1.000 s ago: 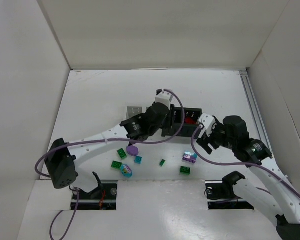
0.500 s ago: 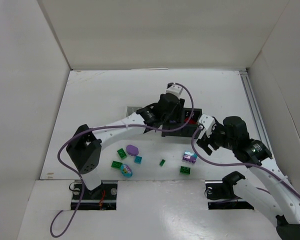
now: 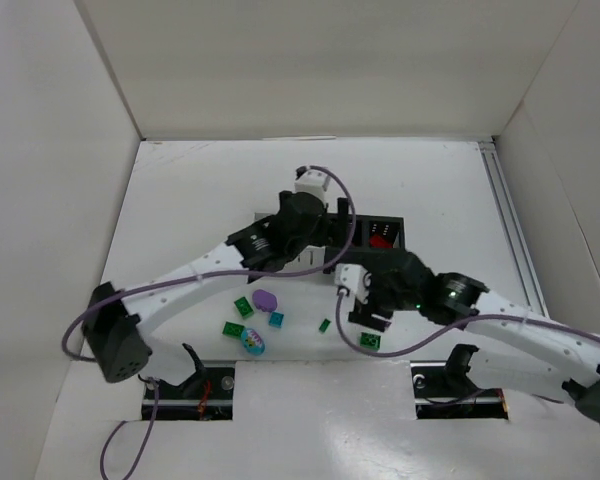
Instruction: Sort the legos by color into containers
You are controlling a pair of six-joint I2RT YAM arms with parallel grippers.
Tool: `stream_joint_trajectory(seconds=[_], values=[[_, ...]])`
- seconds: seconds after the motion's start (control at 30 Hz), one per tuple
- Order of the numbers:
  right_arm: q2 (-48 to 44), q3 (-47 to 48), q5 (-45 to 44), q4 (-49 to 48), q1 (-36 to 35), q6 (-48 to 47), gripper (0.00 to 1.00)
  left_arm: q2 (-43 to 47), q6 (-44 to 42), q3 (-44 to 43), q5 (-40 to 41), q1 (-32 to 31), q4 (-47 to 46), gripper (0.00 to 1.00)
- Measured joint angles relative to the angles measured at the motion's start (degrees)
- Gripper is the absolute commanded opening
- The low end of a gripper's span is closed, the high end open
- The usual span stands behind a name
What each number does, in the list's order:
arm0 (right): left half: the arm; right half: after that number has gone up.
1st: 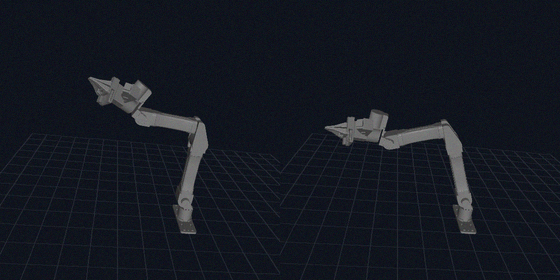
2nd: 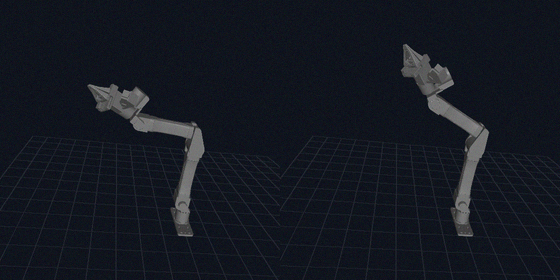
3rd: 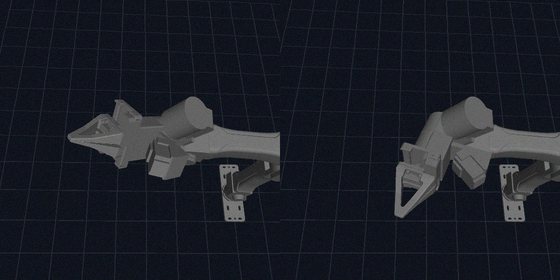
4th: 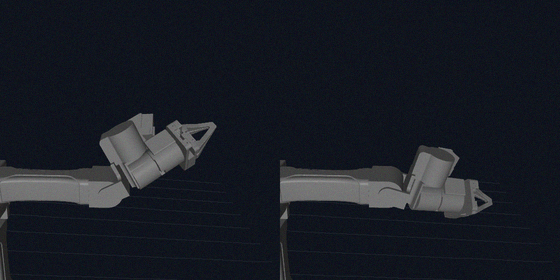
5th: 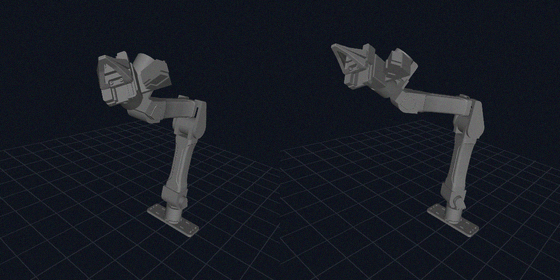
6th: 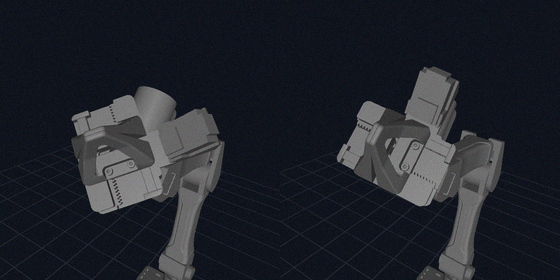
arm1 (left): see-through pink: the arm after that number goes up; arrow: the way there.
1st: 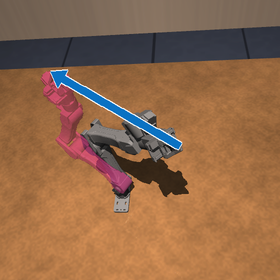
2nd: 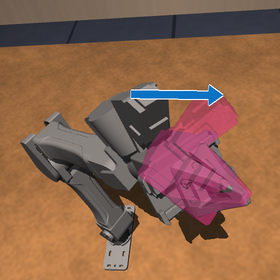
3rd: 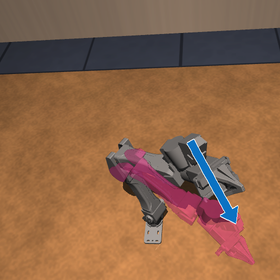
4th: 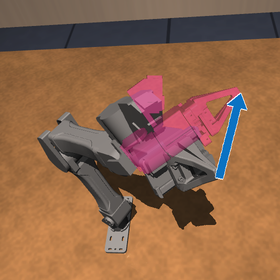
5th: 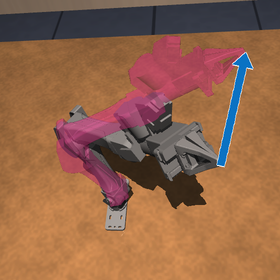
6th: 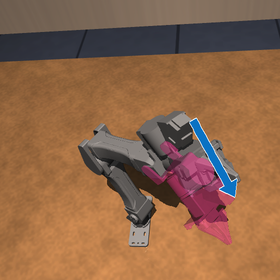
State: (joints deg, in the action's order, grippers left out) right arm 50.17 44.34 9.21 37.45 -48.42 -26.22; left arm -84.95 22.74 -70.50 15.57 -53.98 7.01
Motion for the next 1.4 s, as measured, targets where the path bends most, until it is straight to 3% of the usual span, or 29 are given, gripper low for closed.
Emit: stream_joint_trajectory(seconds=[0.17, 0.37, 0.53, 0.87, 1.4], values=[[14.3, 3.0, -2.5, -10.3, -14.7, 1.0, 0.78, 15.3, 12.7, 5.7, 9.6, 1.4, 9.2, 1.00], [34.4, 13.2, -3.9, -24.5, -20.5, 0.5, 0.77, 26.2, 34.6, 12.4, 18.4, 9.5, 26.6, 1.00], [47.8, 22.4, -5.3, -31.7, -23.2, 1.2, 0.75, 34.0, 43.9, 17.3, 20.4, 9.8, 35.5, 1.00], [59.0, 28.6, -10.4, -34.1, -23.2, 3.8, 0.74, 42.4, 49.5, 18.8, 22.4, 10.1, 41.5, 1.00], [60.1, 28.6, -16.8, -33.7, -21.2, 4.2, 0.74, 42.9, 52.9, 20.4, 23.7, 10.1, 43.7, 1.00]])
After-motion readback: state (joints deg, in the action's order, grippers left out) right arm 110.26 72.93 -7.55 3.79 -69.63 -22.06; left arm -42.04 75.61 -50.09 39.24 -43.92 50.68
